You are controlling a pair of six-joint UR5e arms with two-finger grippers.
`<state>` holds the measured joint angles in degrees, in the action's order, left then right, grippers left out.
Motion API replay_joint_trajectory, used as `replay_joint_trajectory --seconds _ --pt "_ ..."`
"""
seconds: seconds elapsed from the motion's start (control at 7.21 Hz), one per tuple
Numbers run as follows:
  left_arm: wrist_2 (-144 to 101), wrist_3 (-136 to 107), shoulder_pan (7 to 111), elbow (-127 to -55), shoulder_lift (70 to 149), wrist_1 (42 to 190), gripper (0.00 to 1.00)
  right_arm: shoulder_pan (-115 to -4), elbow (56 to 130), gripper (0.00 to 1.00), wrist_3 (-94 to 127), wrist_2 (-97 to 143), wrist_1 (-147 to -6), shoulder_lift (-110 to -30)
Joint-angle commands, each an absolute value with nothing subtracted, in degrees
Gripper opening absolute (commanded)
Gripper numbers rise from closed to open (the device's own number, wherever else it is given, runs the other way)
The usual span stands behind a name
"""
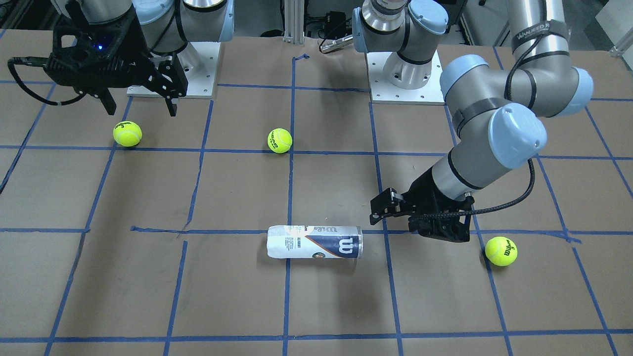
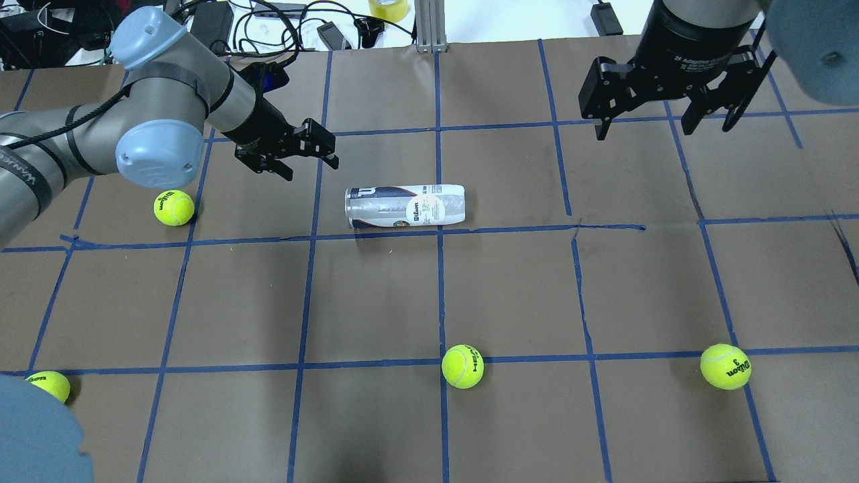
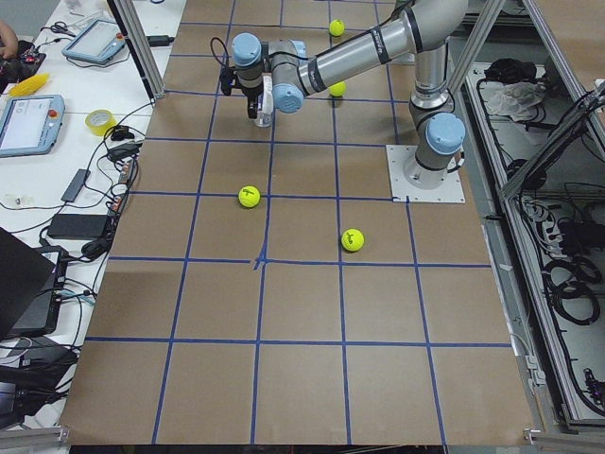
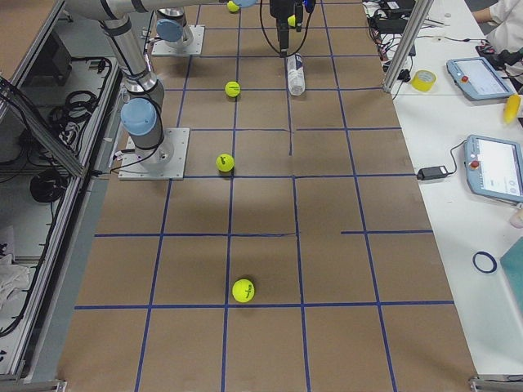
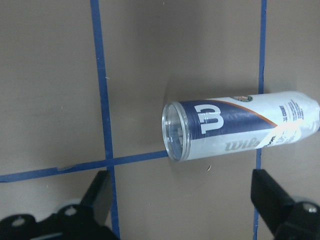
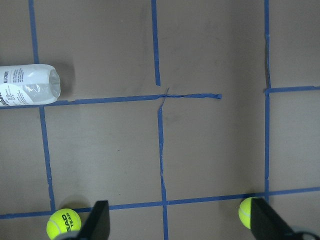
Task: Lift up tennis ball bucket
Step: 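Reach the left gripper toward the open end of the lying can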
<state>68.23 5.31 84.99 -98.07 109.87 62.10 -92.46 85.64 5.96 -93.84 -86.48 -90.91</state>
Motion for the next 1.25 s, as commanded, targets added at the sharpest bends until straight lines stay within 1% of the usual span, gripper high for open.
replay_joint_trajectory --seconds 0.0,0.42,0.69,0.97,1.11 --pt "65.0 5.1 85.0 -98.2 113.2 60.7 1.0 -92.0 85.7 1.0 9.4 -93.9 -86.4 -91.0" --pt "60.8 5.1 85.1 -98.3 117.4 58.0 1.0 -91.9 85.7 1.0 9.2 -94.0 -85.5 -90.9" --pt "58.5 4.7 85.2 -100.5 117.7 57.9 1.0 -91.9 85.8 1.0 9.1 -94.2 -85.4 -91.0" --pt "55.1 3.9 85.2 -100.6 117.7 58.2 1.0 -91.9 86.0 1.0 9.2 -93.9 -85.3 -91.0" --pt "55.2 4.0 85.2 -100.7 117.8 58.7 0.86 -91.9 86.0 1.0 8.6 -93.5 -85.7 -91.0"
